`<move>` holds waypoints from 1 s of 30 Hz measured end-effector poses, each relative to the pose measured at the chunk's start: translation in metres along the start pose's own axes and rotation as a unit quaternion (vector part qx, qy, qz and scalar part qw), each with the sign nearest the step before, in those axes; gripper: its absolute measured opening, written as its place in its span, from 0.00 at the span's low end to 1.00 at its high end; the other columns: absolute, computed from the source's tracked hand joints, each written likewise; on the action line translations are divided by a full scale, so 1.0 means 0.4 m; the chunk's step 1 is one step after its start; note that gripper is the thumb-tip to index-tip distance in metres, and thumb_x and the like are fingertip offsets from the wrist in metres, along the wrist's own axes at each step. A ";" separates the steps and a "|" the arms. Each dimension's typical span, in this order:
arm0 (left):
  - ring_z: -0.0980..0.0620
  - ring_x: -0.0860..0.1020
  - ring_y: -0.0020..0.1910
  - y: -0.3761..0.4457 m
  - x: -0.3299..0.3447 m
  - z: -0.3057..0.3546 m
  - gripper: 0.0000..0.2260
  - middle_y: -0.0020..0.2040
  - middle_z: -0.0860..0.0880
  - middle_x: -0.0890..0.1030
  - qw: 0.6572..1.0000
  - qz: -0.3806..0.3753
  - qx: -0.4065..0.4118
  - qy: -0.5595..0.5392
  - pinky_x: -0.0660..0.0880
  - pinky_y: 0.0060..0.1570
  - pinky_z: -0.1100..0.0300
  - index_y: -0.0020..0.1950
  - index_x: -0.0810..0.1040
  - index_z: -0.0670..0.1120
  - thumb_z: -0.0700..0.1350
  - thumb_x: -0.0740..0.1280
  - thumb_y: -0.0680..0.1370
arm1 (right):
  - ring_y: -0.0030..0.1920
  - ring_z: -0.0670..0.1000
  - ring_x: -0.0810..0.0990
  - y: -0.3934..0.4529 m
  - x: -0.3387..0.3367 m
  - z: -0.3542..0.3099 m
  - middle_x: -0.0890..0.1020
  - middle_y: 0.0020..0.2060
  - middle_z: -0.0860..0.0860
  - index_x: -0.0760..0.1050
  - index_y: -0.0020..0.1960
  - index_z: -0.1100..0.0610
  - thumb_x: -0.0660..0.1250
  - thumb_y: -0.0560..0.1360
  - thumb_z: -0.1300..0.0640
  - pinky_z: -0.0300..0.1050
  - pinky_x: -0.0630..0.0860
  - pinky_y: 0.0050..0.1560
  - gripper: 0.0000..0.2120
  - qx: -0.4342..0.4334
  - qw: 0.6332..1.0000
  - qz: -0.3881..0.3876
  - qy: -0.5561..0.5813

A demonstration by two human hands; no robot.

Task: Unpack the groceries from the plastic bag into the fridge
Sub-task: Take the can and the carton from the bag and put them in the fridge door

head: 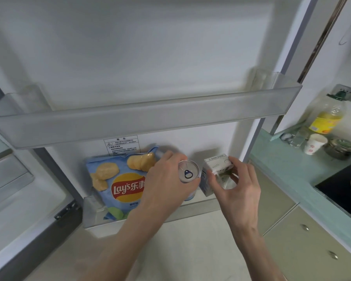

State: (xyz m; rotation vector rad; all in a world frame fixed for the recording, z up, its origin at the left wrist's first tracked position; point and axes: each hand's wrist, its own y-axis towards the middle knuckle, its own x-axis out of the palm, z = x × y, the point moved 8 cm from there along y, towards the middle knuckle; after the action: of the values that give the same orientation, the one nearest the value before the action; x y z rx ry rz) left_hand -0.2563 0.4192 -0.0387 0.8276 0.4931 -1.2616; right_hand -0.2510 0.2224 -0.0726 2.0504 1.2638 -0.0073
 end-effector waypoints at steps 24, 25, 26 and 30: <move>0.51 0.77 0.52 0.018 0.083 0.005 0.21 0.55 0.52 0.74 0.995 -0.055 -0.031 0.071 0.80 0.51 0.53 0.64 0.73 0.51 0.59 0.73 0.76 | 0.38 0.61 0.80 -0.019 0.023 0.050 0.77 0.49 0.54 0.76 0.62 0.58 0.80 0.70 0.43 0.51 0.78 0.38 0.29 -0.009 0.980 -0.021 -0.199; 0.50 0.77 0.52 0.016 0.084 0.006 0.22 0.56 0.52 0.73 0.995 -0.057 -0.031 0.072 0.80 0.51 0.53 0.64 0.72 0.51 0.59 0.72 0.76 | 0.38 0.61 0.80 -0.022 0.022 0.052 0.77 0.49 0.54 0.75 0.61 0.58 0.80 0.70 0.43 0.50 0.78 0.36 0.29 -0.006 0.982 -0.025 -0.190; 0.50 0.77 0.52 0.015 0.085 0.008 0.22 0.57 0.52 0.73 0.995 -0.059 -0.031 0.071 0.80 0.50 0.53 0.65 0.72 0.51 0.58 0.72 0.77 | 0.38 0.61 0.80 -0.024 0.021 0.053 0.76 0.50 0.54 0.74 0.61 0.58 0.80 0.70 0.44 0.49 0.77 0.35 0.28 -0.005 0.983 -0.028 -0.183; 0.50 0.77 0.56 0.010 0.085 0.007 0.24 0.61 0.51 0.73 0.996 -0.057 -0.033 0.064 0.79 0.52 0.54 0.68 0.71 0.51 0.57 0.73 0.77 | 0.44 0.61 0.81 -0.029 0.023 0.057 0.76 0.51 0.54 0.73 0.61 0.58 0.80 0.70 0.46 0.52 0.79 0.41 0.28 -0.004 0.984 -0.040 -0.176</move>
State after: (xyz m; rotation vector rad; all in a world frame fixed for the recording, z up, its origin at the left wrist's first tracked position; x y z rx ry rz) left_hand -0.2441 0.3958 -0.0606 0.8374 0.6904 -1.2955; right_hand -0.2473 0.2193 -0.0995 1.8865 1.1176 -0.3845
